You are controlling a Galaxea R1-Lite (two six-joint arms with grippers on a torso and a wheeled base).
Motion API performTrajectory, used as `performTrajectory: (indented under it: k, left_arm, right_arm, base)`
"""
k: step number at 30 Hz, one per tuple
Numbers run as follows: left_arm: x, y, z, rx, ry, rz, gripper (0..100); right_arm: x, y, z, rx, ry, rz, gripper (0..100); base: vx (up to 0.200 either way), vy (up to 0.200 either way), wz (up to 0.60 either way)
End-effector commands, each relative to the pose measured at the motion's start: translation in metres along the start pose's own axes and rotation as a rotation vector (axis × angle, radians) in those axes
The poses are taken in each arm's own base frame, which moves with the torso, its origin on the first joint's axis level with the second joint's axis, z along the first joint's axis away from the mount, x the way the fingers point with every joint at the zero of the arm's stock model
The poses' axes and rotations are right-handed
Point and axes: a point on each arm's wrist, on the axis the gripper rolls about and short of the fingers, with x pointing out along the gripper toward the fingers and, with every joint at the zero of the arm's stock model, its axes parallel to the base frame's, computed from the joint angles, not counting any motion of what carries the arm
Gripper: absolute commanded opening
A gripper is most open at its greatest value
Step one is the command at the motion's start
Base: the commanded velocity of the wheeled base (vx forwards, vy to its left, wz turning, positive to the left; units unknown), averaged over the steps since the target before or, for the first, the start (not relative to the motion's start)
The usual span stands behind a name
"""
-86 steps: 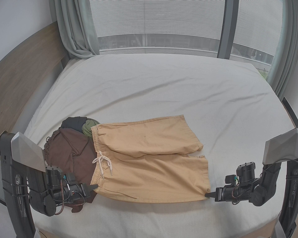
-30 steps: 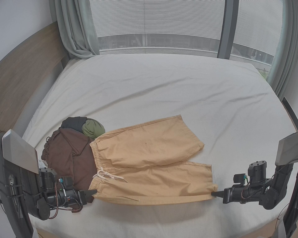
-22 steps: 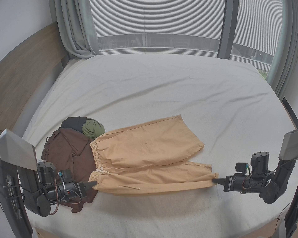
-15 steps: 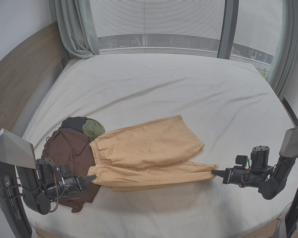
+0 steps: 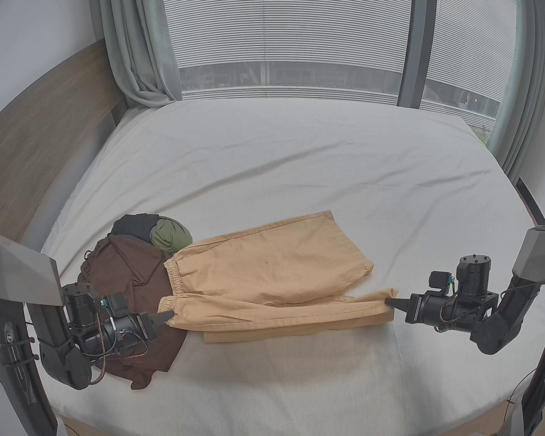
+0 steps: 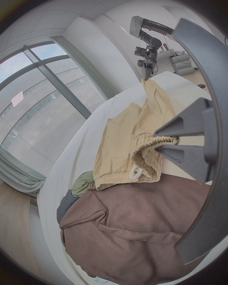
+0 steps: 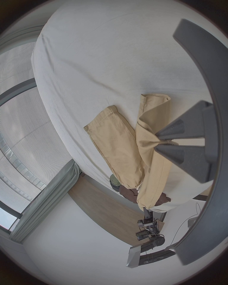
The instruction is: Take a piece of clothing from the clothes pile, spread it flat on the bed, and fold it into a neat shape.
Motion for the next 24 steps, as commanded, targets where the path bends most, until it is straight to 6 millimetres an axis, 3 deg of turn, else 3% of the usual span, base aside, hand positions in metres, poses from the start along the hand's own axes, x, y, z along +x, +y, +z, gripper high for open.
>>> performTrajectory:
  k: [1, 11, 24]
  left_arm:
    - [0.001, -0.001, 0.004, -0.012, -0.018, -0.002, 0]
    - [0.007, 0.0, 0.011, -0.035, -0.057, 0.014, 0]
    - [0.017, -0.007, 0.015, -0.08, -0.098, 0.03, 0]
  right_arm:
    - [0.003, 0.006, 0.017, -0.004, -0.04, 0.019, 0]
    - [0.021, 0.012, 0.061, 0.019, -0.084, 0.02, 0]
    - [0.035, 0.017, 0.104, 0.015, -0.128, 0.024, 0]
  base:
    - [0.0, 0.0, 0.0]
    - [0.0, 0.0, 0.0]
    - [0.0, 0.0, 0.0]
